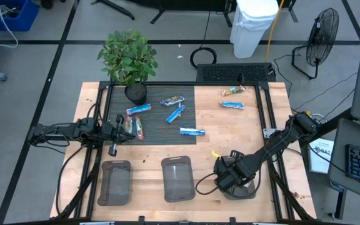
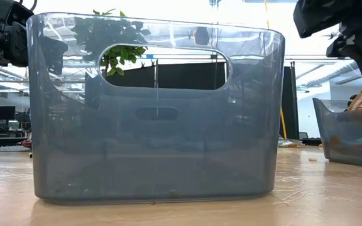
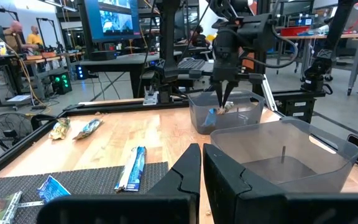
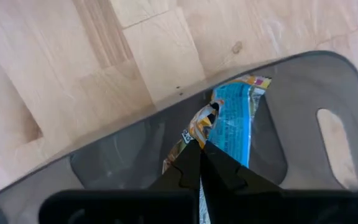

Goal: Pick and place Granola Bars by type
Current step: Put the yellow granola bar into the right black bin

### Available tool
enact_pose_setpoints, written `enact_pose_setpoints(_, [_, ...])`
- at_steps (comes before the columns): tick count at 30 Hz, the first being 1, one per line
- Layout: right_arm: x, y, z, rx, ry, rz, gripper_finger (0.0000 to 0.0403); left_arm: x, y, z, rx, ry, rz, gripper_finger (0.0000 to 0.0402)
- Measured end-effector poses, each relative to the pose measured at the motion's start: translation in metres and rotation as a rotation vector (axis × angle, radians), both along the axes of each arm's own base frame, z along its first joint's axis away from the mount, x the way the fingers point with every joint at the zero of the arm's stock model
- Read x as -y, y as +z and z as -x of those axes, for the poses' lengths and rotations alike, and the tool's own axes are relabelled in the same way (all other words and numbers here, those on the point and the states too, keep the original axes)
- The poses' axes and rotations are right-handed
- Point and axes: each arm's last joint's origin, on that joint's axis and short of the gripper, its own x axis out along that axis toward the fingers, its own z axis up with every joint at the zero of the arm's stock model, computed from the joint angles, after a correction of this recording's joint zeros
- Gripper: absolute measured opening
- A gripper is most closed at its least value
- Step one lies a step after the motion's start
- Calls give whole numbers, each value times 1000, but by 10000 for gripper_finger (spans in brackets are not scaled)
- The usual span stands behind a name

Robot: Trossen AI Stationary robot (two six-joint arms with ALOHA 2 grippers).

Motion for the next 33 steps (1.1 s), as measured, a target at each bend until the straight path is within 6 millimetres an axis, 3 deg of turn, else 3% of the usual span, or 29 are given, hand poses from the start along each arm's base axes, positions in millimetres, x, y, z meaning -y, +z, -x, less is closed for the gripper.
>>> enact_pose_setpoints(33, [0,0,-3,24,6,-11,0,0,0,0,0,0,0,26])
